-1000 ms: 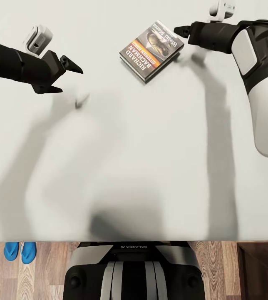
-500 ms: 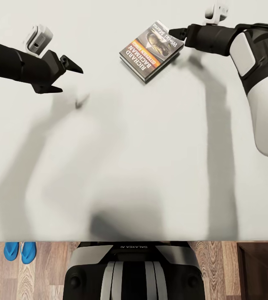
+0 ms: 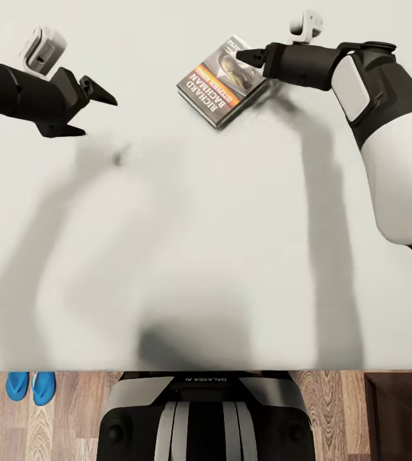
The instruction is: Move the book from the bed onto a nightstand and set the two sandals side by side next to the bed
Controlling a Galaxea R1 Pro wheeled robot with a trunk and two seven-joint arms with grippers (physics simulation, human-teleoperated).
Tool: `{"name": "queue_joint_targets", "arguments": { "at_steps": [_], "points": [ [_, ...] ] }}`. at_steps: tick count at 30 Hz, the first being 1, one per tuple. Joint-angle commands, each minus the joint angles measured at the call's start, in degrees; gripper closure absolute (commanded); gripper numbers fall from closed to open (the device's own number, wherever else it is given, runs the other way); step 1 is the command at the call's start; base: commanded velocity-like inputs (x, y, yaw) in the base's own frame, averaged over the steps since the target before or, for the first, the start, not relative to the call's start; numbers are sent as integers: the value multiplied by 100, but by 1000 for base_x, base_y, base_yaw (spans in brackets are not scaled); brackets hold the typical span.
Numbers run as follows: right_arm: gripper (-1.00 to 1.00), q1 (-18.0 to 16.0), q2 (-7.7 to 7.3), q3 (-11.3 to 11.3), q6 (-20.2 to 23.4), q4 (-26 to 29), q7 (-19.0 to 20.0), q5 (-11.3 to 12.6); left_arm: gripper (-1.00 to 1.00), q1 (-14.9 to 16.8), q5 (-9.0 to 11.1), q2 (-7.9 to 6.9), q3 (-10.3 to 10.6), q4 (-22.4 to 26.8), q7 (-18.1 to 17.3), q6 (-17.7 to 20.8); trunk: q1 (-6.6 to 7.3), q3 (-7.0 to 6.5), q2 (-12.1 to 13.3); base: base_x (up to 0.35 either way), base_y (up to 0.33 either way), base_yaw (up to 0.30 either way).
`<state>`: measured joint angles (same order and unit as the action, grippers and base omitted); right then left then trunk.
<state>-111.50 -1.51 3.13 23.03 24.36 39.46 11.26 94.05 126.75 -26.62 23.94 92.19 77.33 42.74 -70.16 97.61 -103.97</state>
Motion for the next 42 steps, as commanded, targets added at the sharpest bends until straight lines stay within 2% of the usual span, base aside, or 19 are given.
{"name": "queue_joint_targets", "arguments": {
  "at_steps": [1,6,7,12,18,19,23,25,28,29,32,35,37,40,41,42],
  "points": [
    [-100,5,36,64,86,-163,40,17,-100,19,32,-35,-1,1,39,52,-1,3,-1,0,0,0],
    [-100,15,195,73,102,-156,542,5,-100,132,98,-214,-9,1,37,51,-1,3,-1,0,0,0],
    [-100,18,243,73,109,-146,802,1,-100,166,133,-332,-11,1,37,50,-1,3,-1,0,0,0],
    [-100,42,390,79,170,-135,1072,-7,-100,192,174,-517,-17,1,37,50,-1,3,-1,0,0,0],
    [-100,112,580,152,270,-125,1674,-28,-100,199,187,-573,-16,1,37,50,-1,3,-1,0,0,0],
    [-100,131,644,243,327,-122,1911,-40,-100,200,189,-582,-15,1,37,50,-1,3,-1,0,0,0],
    [-100,150,797,493,478,-110,2272,-48,-100,200,191,-592,-13,1,37,50,-1,3,-1,0,0,0],
    [-100,158,941,626,641,-62,2563,-51,-100,201,191,-595,-13,1,37,50,-1,3,-1,0,0,0],
    [-100,213,1065,707,870,-21,2798,-55,-100,201,192,-597,-13,1,37,50,-1,3,-1,0,0,0],
    [-100,213,1065,707,870,-21,2798,-55,-100,201,192,-597,-13,1,37,50,-1,3,-1,0,0,0],
    [-100,406,1151,835,1126,206,2952,-95,-100,199,192,-603,-13,1,37,50,-1,3,-1,0,0,0],
    [-100,479,1143,922,1515,733,2989,-124,-100,195,192,-606,-9,1,37,47,-1,3,-1,0,0,0],
    [-100,476,1039,928,1803,1064,2963,-131,-100,194,192,-606,-7,1,37,45,-1,3,-1,0,0,0],
    [-100,451,736,926,2168,1636,2772,-136,-100,193,192,-607,-9,1,37,43,-1,3,-1,0,0,0],
    [-100,415,526,923,2355,1998,2520,-136,-100,193,192,-609,-10,1,37,42,-1,3,-1,0,0,0],
    [-100,381,432,922,2454,2166,2359,-136,-100,193,192,-614,-9,1,37,42,-1,3,-1,0,0,0]
  ]
}}
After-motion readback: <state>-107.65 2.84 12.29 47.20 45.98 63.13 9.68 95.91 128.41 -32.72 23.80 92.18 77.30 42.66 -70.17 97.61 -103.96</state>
